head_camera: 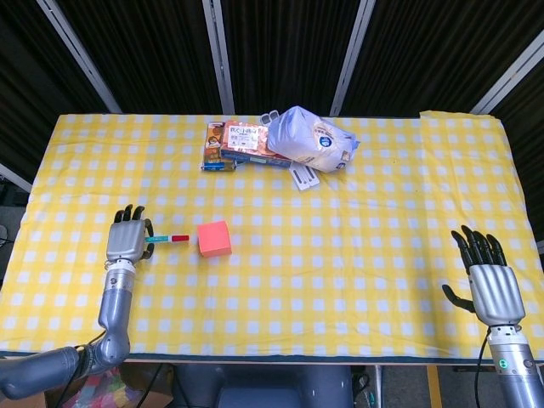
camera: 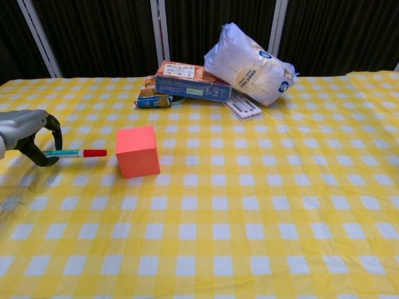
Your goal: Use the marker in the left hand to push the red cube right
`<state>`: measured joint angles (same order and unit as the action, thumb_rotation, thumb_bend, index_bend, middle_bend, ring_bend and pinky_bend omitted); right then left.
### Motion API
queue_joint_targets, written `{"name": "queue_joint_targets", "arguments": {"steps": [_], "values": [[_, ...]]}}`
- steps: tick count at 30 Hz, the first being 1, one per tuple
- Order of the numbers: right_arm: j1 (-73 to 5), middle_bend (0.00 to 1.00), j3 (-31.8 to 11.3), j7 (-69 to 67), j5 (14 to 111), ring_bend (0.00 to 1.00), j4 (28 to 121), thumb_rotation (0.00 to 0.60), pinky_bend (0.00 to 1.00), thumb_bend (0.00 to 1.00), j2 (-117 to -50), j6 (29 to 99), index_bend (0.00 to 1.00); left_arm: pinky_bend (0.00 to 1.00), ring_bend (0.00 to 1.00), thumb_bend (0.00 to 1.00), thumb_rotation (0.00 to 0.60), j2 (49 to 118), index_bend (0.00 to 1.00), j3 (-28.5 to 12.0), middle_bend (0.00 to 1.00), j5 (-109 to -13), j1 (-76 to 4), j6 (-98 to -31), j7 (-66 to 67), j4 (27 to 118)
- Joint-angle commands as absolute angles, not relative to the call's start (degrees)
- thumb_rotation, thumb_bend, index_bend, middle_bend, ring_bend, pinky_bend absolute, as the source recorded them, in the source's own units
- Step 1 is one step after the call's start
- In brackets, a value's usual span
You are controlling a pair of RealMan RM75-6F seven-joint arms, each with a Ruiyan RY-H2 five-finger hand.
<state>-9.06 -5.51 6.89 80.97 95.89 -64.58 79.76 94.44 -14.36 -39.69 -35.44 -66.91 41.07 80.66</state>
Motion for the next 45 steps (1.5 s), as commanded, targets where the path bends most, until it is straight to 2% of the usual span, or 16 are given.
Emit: {"name": "queue_joint_targets", "arguments": {"steps": [1, 13, 31, 45], "values": [[-9.07, 0.00, -5.50, 6.92, 81.00, 0.00, 95.91, 0.600, 0.00, 0.30, -64.59, 79.75, 0.00, 0.09, 0.00, 0.48, 0.600, 93.42, 0.52, -14.43, 0.10, -39.35, -35.14, -67.17, 40.85, 81.74], [-9.03, 0.00, -5.55, 6.68, 80.84, 0.00, 96.06, 0.600, 0.00, 0.30, -64.56, 79.73, 0.00, 0.09, 0.00, 0.48, 0.600, 94.01, 0.53, -14.24, 0.10, -38.25, -36.48, -66.64, 41.91, 82.63], [-9.02, 0.00, -5.58, 5.52, 80.89, 0.00, 95.92, 0.600, 0.00, 0.30, -64.24, 79.58, 0.00, 0.09, 0.00, 0.48, 0.600, 102.97, 0.53, -16.47, 0.11, -37.69, -43.15, -66.59, 45.13, 78.00], [-9.04, 0.00, -5.59, 5.86, 80.72, 0.00, 96.16, 0.600, 0.00, 0.30, -64.33, 79.51, 0.00, 0.09, 0.00, 0.48, 0.600, 99.48, 0.53, -15.48, 0.11, -36.41, -42.66, -69.13, 48.11, 83.33]]}}
